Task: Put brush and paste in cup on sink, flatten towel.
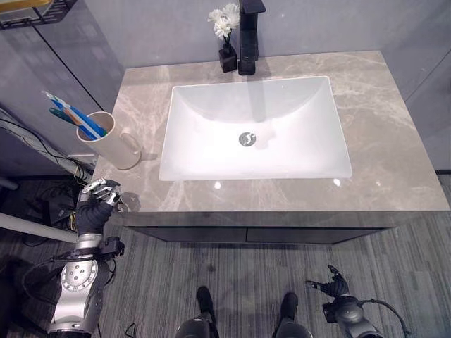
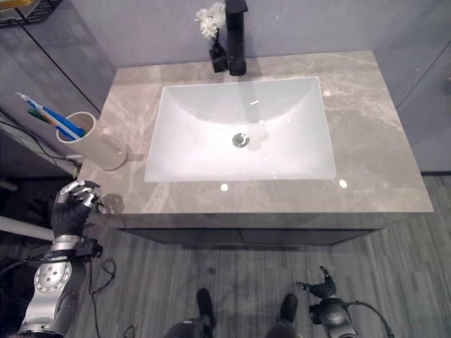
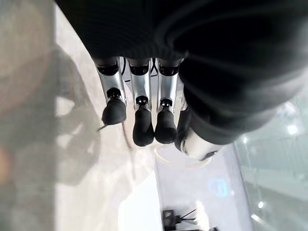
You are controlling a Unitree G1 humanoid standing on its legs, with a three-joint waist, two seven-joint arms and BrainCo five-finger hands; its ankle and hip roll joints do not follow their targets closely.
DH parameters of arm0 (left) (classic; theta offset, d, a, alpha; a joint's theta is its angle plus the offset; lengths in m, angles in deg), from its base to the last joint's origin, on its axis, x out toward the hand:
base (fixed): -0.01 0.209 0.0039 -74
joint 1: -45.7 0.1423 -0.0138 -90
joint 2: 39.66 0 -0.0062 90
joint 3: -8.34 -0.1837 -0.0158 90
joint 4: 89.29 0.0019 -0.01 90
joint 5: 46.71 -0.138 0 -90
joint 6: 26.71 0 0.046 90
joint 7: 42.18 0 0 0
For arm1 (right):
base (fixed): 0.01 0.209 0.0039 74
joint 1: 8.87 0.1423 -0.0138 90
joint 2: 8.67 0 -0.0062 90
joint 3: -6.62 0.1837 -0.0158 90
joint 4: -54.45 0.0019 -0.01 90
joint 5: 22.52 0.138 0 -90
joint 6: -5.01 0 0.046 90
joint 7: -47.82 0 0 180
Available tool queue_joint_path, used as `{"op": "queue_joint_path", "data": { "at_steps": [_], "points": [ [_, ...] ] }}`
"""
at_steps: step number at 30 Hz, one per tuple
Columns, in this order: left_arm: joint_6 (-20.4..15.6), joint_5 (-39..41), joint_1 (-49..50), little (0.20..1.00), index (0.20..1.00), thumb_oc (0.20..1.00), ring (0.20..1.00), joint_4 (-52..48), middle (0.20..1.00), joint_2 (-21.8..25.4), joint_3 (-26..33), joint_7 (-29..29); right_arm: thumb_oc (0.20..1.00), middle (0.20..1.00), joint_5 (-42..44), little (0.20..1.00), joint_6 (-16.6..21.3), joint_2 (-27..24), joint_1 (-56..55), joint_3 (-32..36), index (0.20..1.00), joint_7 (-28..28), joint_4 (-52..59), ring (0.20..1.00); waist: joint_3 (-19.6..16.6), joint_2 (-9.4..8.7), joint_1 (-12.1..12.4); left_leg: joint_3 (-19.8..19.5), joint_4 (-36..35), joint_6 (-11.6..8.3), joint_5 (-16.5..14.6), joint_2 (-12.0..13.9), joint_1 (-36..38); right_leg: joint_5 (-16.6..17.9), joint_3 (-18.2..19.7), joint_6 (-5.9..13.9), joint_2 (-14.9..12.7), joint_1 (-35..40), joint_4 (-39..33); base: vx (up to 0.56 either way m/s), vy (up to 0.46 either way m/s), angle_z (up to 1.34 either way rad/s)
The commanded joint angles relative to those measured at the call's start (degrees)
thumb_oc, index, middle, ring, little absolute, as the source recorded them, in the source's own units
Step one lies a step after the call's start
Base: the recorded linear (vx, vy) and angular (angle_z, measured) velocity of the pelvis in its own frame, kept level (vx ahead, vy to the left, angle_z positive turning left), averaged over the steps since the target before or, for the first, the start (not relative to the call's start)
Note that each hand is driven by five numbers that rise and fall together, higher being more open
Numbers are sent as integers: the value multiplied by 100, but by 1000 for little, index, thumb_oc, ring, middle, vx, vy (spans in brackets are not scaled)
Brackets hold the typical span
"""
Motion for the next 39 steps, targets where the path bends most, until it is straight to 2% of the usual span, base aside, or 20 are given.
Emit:
{"op": "queue_joint_path", "data": {
  "at_steps": [1, 5, 12, 21, 31, 39],
  "points": [
    [-251, 788, -305, 200, 200, 200, 200, -210, 200, -39, 206, -115, 1000, 1000, 91, 1000, -35, -177, 312, 136, 1000, 93, -102, 1000, 224, 56, 48, -479, 13, -101, 104, 9, -27, 185, -168, 271, -96, 205, 27, 30, -3, 1],
    [-254, 1036, -387, 200, 200, 200, 200, -266, 200, 70, 254, -122, 1000, 1000, 226, 1000, -49, -150, 333, 234, 1000, 109, -242, 1000, 295, 47, 27, -498, 13, -103, 107, 13, -70, 175, -169, 280, -84, 166, 27, 0, 0, 0],
    [-216, 918, -407, 200, 200, 200, 200, -169, 200, 330, 375, -76, 1000, 1000, -169, 1000, -95, -224, 265, 154, 1000, 291, -80, 1000, 359, 9, -26, -425, 13, -98, 99, 6, -124, 234, -80, 304, -83, 45, 27, 13, 16, -2],
    [-215, 1161, -878, 200, 200, 200, 200, 75, 200, 1104, 370, -8, 1000, 1000, -109, 1000, -104, -327, 346, 179, 1000, 394, 35, 1000, 442, -19, -87, -464, 13, -107, 121, -22, -282, 318, -102, 348, -117, -82, 27, 2, 3, 0],
    [-310, 1166, -1170, 200, 200, 200, 200, 201, 200, 1481, 454, 139, 1000, 1000, -130, 1000, -68, -347, 345, 78, 1000, 400, 263, 1000, 575, -38, -148, -438, 13, -115, 153, -37, -416, 400, -32, 380, -151, -262, 27, -2, 3, 0],
    [-369, 1144, -1631, 200, 200, 200, 200, 559, 200, 1560, 390, 404, 1000, 1000, 37, 1000, -29, -345, 264, 192, 1000, 459, 410, 1000, 662, -72, -235, -421, 13, -115, 165, -42, -523, 447, 12, 410, -169, -392, 27, 0, 0, 0]
  ]
}}
